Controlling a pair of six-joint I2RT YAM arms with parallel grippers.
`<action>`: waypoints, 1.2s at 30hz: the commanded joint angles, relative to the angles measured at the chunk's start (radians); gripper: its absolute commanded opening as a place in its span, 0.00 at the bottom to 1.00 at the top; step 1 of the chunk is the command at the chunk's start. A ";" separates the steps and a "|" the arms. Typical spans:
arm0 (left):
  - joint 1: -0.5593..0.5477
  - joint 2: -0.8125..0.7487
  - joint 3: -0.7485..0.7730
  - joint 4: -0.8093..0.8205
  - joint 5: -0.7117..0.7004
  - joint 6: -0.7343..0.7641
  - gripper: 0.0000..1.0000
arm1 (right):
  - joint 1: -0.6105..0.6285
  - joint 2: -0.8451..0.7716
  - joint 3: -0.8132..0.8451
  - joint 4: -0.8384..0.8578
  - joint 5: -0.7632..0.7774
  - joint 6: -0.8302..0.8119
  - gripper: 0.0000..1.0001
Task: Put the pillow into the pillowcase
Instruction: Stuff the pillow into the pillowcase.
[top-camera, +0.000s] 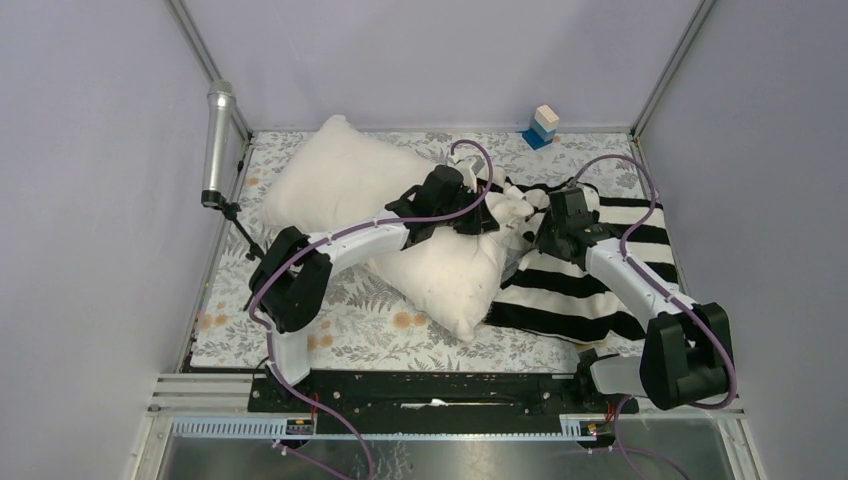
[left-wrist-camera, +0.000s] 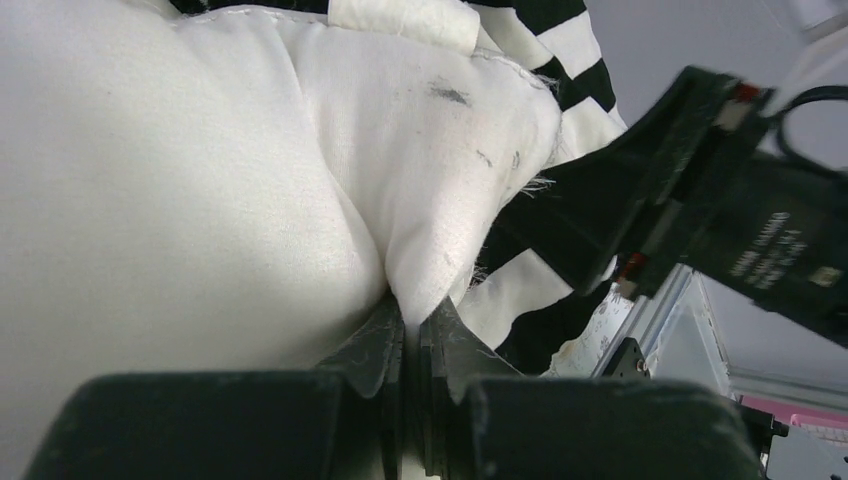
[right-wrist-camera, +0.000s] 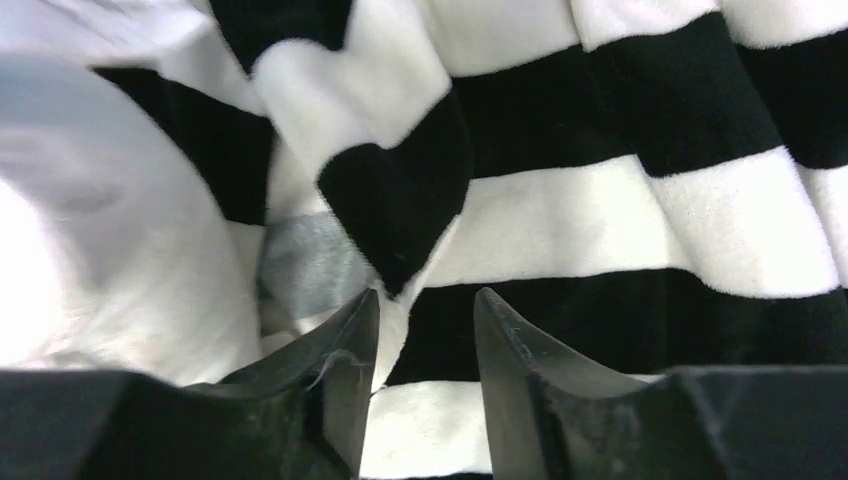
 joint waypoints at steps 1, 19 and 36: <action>0.002 0.013 -0.015 -0.078 -0.009 -0.018 0.00 | -0.017 0.040 -0.060 0.183 -0.089 -0.077 0.58; 0.047 0.043 0.043 -0.093 -0.068 -0.177 0.00 | -0.014 0.367 0.064 0.473 -0.164 -0.303 0.70; 0.065 0.055 0.154 -0.209 -0.054 -0.032 0.00 | 0.018 0.426 0.345 0.117 0.171 -0.166 0.05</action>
